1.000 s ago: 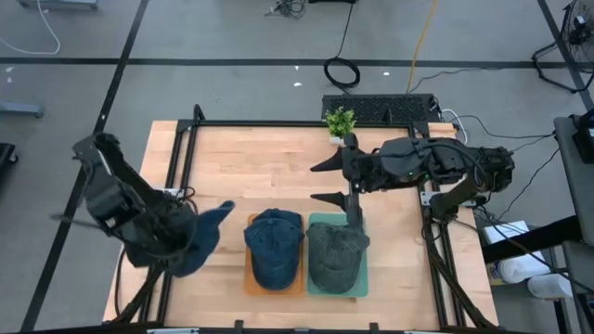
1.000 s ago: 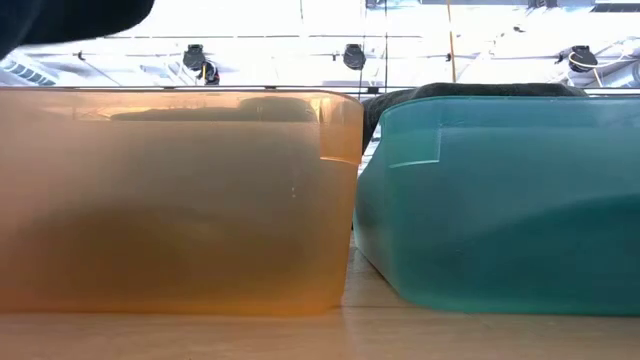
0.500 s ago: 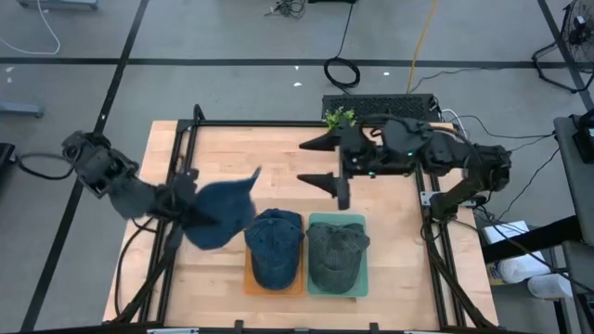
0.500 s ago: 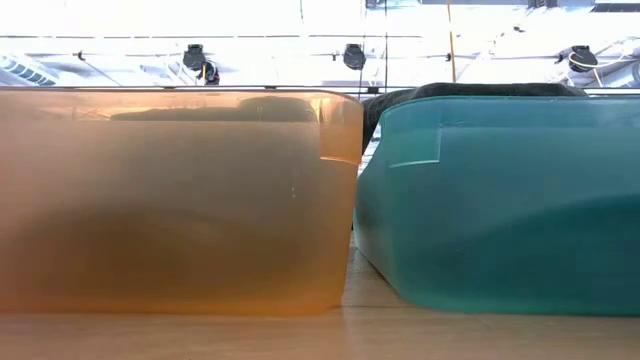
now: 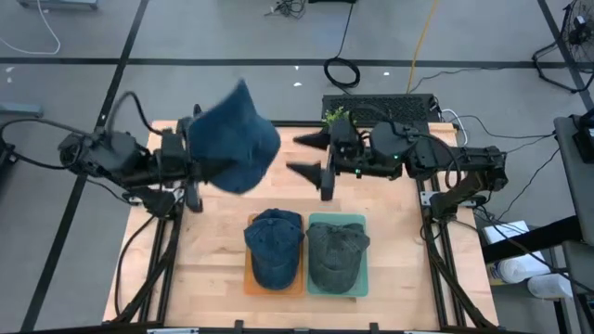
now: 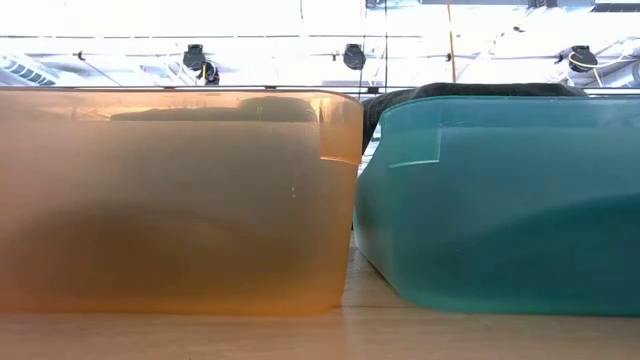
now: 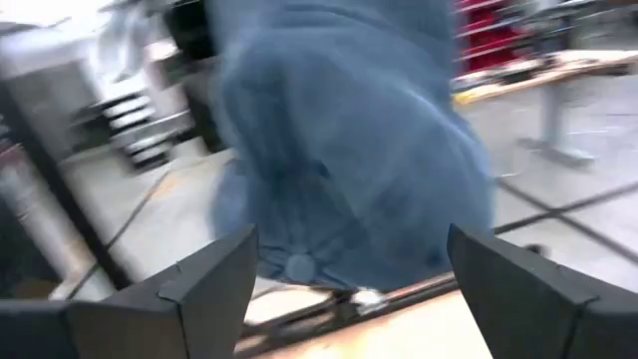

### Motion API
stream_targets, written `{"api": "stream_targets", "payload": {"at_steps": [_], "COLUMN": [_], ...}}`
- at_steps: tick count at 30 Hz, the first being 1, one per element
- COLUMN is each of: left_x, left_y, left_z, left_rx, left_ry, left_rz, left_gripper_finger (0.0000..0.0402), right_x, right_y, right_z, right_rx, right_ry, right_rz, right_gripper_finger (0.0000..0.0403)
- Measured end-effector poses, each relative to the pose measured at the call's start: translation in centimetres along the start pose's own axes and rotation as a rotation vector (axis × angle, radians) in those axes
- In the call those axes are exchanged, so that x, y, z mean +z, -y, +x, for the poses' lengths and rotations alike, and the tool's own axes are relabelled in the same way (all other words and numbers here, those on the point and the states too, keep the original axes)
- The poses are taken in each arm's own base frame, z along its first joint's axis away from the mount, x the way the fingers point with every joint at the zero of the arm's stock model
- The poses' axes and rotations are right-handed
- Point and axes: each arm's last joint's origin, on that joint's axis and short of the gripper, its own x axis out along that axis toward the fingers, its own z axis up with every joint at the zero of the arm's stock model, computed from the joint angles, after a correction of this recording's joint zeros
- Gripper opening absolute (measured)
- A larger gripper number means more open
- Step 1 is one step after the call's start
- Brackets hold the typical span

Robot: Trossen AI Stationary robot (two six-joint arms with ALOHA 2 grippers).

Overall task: Pick & Place hat
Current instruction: Put the blue cap into the orange bin

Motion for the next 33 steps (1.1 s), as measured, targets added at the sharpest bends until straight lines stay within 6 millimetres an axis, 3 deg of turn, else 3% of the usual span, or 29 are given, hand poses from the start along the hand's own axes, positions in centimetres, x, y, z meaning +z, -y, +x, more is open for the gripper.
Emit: {"api": "stream_targets", "payload": {"at_steps": [4,8,18,27,30,33], "left_x": [1.3,2.5,3.7,3.0,2.5,2.4], "left_y": [-0.3,0.0,1.9,3.1,3.5,3.5], "left_z": [0.4,1.2,5.1,8.4,9.1,9.3], "left_rx": [0.087,0.128,0.259,0.308,0.307,0.315], "left_ry": [0.112,0.234,0.462,0.548,0.537,0.524], "left_rz": [0.08,0.168,0.377,0.426,0.434,0.436], "left_gripper_finger": [0.0004,0.0004,0.0004,0.0004,0.0004,0.0004], "right_x": [0.2,0.6,1.2,1.1,0.6,0.3], "right_y": [0.4,0.2,-0.8,-1.1,-1.0,-1.0], "right_z": [0.0,0.0,0.2,0.6,0.8,1.0], "right_rx": [-0.11,-0.085,0.134,0.285,0.295,0.298], "right_ry": [0.04,0.083,0.2,0.369,0.396,0.403], "right_rz": [0.026,0.099,0.221,0.271,0.277,0.281], "right_gripper_finger": [0.0307,0.0307,0.0306,0.03,0.0283,0.0237]}}
